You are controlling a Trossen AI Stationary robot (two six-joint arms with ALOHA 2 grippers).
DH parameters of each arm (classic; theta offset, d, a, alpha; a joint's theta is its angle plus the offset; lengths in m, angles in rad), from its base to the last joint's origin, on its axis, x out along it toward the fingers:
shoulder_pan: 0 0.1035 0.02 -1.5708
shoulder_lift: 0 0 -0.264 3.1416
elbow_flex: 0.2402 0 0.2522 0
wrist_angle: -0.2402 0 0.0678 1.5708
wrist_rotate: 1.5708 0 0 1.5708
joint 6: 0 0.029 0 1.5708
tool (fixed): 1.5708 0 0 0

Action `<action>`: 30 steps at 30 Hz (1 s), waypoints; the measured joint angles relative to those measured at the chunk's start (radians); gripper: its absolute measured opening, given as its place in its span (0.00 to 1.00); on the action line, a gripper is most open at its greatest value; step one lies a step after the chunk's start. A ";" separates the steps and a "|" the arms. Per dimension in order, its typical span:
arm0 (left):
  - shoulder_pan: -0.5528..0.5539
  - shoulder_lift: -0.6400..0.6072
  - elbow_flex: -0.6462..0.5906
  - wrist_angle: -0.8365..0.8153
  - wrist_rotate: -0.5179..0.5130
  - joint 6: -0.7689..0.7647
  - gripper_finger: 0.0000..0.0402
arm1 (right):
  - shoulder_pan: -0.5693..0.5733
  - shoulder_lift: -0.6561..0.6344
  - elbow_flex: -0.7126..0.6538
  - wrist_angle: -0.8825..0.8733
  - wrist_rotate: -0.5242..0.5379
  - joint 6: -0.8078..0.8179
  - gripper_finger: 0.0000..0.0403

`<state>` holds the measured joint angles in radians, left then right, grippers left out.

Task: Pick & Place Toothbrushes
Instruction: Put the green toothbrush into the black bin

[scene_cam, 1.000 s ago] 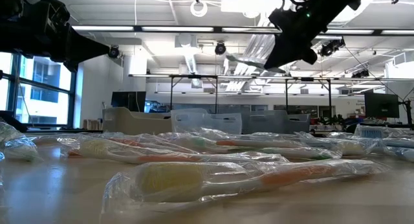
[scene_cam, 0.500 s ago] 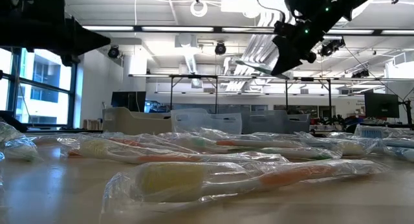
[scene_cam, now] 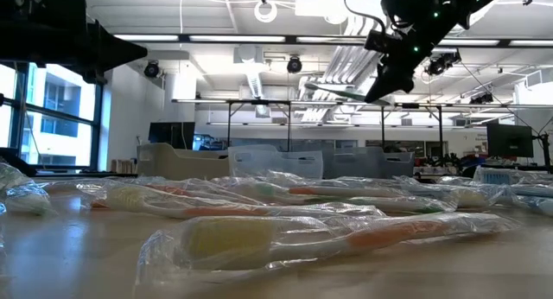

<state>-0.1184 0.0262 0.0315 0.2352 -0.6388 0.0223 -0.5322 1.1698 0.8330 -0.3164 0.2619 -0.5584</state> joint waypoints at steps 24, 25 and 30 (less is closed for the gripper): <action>0.000 0.000 0.000 0.001 -0.008 0.035 0.00 | -0.108 0.147 0.000 -0.111 0.073 -0.236 0.04; 0.000 0.000 0.000 0.001 -0.008 0.035 0.00 | -0.108 0.147 0.000 -0.117 0.072 -0.250 0.04; 0.000 0.000 0.000 0.000 -0.008 0.035 0.00 | -0.108 0.147 0.000 -0.144 0.053 -0.305 0.04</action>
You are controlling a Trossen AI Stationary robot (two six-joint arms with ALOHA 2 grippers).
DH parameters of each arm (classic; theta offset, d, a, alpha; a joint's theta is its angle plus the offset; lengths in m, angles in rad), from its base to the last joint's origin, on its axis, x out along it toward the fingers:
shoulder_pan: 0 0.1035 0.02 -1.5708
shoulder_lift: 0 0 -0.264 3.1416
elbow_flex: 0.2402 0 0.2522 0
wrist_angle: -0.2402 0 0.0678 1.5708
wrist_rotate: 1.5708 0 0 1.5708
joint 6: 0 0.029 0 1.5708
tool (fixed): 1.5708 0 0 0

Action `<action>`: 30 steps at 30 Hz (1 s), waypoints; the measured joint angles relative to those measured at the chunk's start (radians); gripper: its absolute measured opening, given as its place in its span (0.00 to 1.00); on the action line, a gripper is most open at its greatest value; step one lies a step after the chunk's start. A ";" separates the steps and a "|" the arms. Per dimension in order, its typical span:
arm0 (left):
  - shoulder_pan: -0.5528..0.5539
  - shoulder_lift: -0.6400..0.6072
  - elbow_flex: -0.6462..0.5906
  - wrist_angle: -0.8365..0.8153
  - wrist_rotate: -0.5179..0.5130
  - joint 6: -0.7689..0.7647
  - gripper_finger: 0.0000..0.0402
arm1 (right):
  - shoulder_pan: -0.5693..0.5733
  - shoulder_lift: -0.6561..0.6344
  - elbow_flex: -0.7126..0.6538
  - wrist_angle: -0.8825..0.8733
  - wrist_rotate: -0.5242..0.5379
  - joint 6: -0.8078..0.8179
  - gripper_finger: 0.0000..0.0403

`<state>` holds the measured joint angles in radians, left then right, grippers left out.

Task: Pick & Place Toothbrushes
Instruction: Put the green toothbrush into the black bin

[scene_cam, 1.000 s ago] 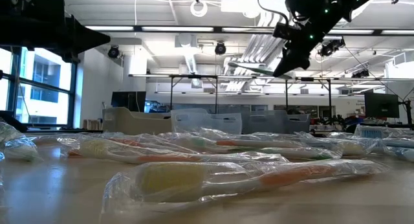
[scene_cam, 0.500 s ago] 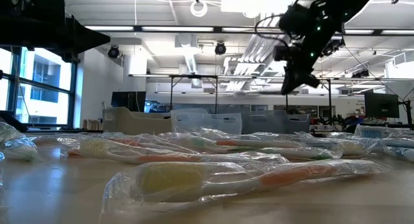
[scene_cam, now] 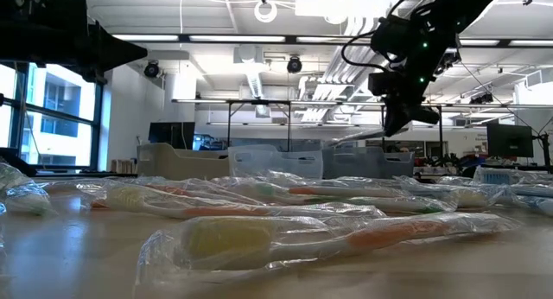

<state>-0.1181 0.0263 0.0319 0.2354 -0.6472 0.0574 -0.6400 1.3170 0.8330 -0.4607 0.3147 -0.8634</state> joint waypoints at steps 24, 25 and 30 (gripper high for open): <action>0.000 0.000 0.000 -0.007 0.000 -0.002 0.00 | 0.001 0.000 0.000 -0.095 0.049 0.007 0.04; 0.000 0.000 0.000 -0.007 0.000 -0.002 0.00 | 0.001 0.000 0.000 -0.096 0.049 0.017 0.05; 0.000 0.000 0.000 -0.007 0.000 -0.003 0.00 | 0.001 0.000 0.000 -0.097 0.048 0.064 0.12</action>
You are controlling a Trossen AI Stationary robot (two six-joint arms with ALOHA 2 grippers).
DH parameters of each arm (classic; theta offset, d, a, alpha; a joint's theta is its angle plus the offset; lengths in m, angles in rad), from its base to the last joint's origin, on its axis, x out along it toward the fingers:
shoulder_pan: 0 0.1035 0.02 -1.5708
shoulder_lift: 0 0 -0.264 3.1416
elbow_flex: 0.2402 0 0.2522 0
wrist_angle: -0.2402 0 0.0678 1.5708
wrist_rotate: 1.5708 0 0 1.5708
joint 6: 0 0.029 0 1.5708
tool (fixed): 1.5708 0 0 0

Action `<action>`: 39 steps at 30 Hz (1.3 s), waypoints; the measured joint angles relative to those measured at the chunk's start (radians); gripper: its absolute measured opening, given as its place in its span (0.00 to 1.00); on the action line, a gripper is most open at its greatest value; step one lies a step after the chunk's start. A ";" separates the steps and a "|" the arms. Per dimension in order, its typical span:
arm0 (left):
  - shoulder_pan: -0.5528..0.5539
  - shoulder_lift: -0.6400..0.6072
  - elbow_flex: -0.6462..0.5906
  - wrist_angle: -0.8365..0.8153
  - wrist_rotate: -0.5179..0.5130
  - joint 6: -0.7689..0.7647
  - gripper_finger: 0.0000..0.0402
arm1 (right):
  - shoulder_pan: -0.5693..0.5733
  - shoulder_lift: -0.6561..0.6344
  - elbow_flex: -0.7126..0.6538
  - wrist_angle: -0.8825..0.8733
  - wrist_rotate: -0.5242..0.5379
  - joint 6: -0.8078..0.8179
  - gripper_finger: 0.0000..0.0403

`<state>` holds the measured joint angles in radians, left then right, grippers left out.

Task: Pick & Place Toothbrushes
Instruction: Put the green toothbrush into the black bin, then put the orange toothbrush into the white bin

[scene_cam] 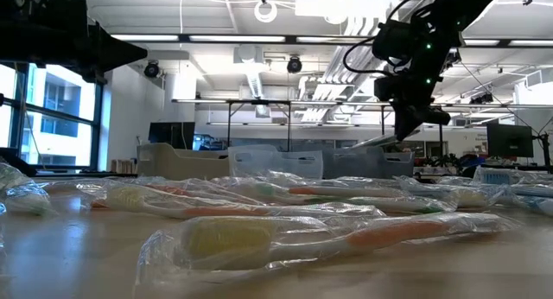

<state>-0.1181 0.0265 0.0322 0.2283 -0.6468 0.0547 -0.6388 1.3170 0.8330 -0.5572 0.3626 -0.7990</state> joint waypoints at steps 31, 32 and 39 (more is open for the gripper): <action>0.000 0.000 0.000 0.001 0.011 -0.016 0.00 | 0.180 -0.032 0.000 0.257 -0.155 0.374 0.20; 0.000 0.000 0.000 0.001 0.011 -0.024 0.00 | 0.177 -0.032 0.000 0.271 -0.206 0.395 0.19; 0.000 0.000 0.000 0.001 0.011 -0.037 0.00 | 0.115 -0.032 0.000 0.420 -0.579 0.518 0.13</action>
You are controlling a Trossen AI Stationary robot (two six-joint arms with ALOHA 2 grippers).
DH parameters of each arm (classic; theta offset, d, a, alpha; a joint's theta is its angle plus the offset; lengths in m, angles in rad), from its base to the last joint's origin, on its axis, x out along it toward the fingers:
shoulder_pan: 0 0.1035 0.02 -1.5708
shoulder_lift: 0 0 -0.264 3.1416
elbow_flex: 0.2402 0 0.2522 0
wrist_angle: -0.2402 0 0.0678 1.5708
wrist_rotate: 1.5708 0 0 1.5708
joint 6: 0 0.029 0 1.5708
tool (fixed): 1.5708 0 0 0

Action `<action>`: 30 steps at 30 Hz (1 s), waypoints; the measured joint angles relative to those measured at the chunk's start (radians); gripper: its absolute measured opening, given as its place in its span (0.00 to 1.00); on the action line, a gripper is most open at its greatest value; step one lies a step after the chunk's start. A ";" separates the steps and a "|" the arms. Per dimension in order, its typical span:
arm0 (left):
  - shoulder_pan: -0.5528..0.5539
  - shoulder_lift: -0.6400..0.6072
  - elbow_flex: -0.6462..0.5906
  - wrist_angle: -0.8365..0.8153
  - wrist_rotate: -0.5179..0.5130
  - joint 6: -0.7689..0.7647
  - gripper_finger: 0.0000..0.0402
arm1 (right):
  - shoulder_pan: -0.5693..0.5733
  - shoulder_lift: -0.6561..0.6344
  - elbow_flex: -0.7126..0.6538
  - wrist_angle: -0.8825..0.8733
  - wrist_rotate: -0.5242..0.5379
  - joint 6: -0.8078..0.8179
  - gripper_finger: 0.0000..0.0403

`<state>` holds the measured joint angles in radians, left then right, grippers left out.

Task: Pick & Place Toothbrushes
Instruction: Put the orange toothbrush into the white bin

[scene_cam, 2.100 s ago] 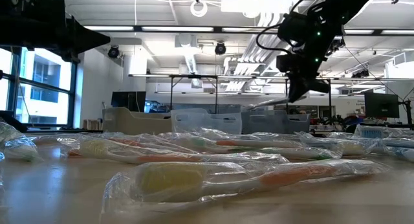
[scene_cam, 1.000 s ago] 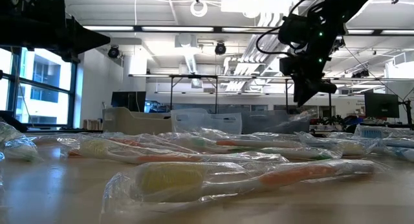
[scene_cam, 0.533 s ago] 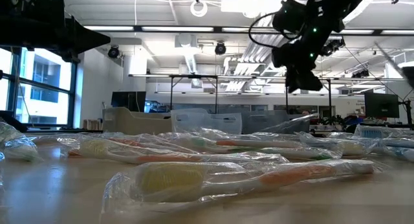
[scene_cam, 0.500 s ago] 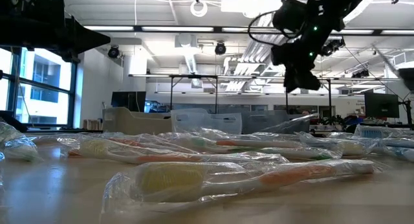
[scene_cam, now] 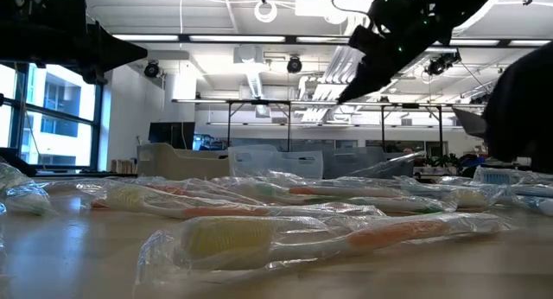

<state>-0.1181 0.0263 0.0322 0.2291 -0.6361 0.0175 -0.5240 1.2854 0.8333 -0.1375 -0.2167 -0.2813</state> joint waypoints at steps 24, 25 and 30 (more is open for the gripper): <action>0.000 0.003 0.000 -0.098 -0.033 -0.215 0.00 | -0.141 0.001 -0.280 0.778 -0.338 0.336 0.01; 0.000 0.005 0.000 -0.110 -0.047 -0.234 0.00 | -0.141 0.001 -0.280 0.789 -0.339 0.337 0.01; 0.000 0.052 0.000 -0.126 -0.069 -0.286 0.00 | -0.140 0.001 -0.281 0.809 -0.350 0.334 0.01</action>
<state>-0.1183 0.0782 0.0322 0.1027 -0.7052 -0.2680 -0.6642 1.2865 0.5526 0.6716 -0.5667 0.0531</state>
